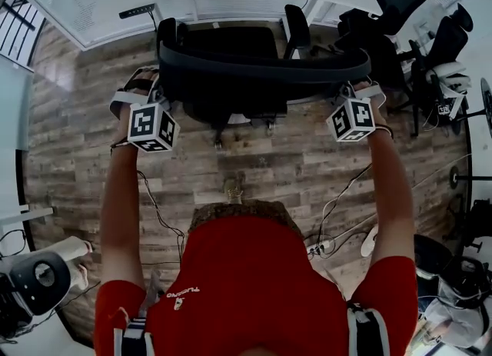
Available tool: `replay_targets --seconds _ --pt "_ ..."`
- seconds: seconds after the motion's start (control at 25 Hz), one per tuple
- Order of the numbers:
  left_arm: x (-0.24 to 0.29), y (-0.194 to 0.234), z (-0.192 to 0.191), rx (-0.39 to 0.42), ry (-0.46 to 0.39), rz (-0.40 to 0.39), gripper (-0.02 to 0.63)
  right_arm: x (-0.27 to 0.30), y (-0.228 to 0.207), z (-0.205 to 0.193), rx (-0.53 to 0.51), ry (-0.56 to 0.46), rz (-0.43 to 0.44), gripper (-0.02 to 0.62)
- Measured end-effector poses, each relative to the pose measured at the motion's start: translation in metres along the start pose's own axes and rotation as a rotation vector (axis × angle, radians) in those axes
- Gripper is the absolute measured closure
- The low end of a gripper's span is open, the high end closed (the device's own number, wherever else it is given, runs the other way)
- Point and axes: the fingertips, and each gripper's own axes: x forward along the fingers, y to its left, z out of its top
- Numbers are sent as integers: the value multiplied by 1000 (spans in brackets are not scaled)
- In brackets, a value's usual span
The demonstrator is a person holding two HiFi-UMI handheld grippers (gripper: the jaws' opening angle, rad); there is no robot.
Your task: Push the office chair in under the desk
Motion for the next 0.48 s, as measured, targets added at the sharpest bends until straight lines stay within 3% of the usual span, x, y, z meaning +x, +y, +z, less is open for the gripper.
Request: replay_targets --seconds 0.48 --pt "69 68 -47 -5 7 -7 472 84 -64 -25 11 20 23 471"
